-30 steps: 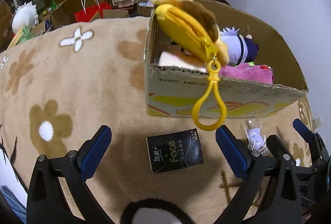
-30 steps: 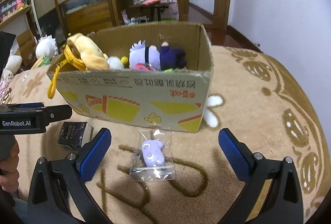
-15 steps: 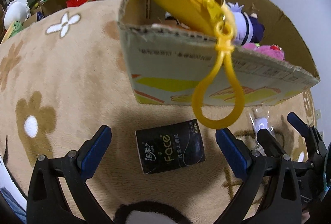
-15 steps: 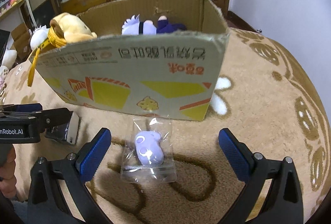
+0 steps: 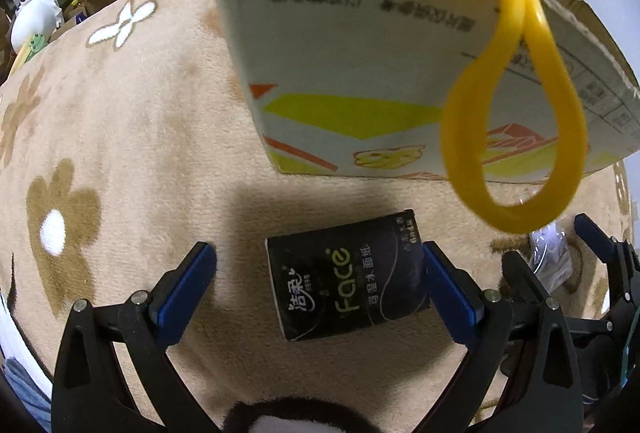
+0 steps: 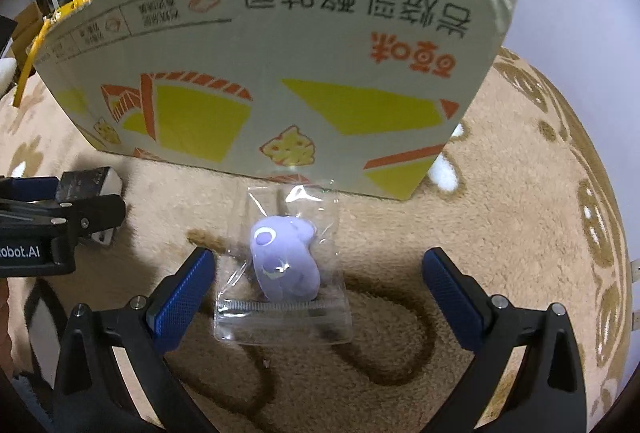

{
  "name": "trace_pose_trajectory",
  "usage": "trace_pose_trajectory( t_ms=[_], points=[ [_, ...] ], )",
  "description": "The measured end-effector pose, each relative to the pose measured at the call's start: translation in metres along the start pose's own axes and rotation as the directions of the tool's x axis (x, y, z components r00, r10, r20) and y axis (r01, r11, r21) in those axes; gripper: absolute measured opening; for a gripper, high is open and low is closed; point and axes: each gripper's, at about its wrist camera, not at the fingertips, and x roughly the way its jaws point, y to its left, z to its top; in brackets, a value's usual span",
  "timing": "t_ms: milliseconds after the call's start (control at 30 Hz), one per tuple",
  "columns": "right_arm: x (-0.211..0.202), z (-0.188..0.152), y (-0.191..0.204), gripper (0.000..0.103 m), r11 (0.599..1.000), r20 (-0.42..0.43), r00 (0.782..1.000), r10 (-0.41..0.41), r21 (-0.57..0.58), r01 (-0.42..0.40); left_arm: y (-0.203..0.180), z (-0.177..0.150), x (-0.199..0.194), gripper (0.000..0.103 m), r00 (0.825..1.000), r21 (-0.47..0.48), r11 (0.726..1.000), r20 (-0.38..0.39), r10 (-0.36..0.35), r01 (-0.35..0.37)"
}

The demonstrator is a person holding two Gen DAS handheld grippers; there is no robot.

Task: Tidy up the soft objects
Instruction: 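Lower the left gripper onto the black tissue pack while the right approaches the bagged toy, then close the left gripper on the tissue pack while the right grasps the bagged lavender toy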

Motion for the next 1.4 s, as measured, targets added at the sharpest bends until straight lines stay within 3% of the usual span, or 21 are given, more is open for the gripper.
trace_pose_trajectory(
  t_ms=[567,867,1067,1200,1400],
  points=[
    [0.014,0.001,-0.006,0.103,0.999,-0.016,1.000,0.011,0.044,-0.010,-0.013,-0.010,0.005,0.099,1.000,0.032,0.999,-0.014,0.022,-0.022],
    [0.012,-0.013,0.000,0.103,0.999,0.040,0.999,-0.012,0.041,0.011,-0.016,-0.011,0.005,0.098,1.000,0.038,0.999,-0.011,0.030,-0.029],
    [0.002,-0.019,0.007,0.103,0.999,0.060,0.998,-0.029,0.033,0.027,-0.017,-0.016,-0.003,0.083,0.999,0.052,0.998,-0.015,0.034,-0.033],
    [-0.006,-0.022,0.016,0.087,1.000,0.076,0.997,-0.024,0.014,0.023,-0.013,-0.018,-0.012,0.064,0.999,0.039,0.998,-0.001,0.047,-0.047],
    [-0.021,-0.024,0.028,0.060,1.000,0.100,0.995,-0.006,-0.025,0.008,-0.013,-0.024,-0.022,0.064,0.999,0.049,0.998,0.014,0.040,-0.041]
  ],
)
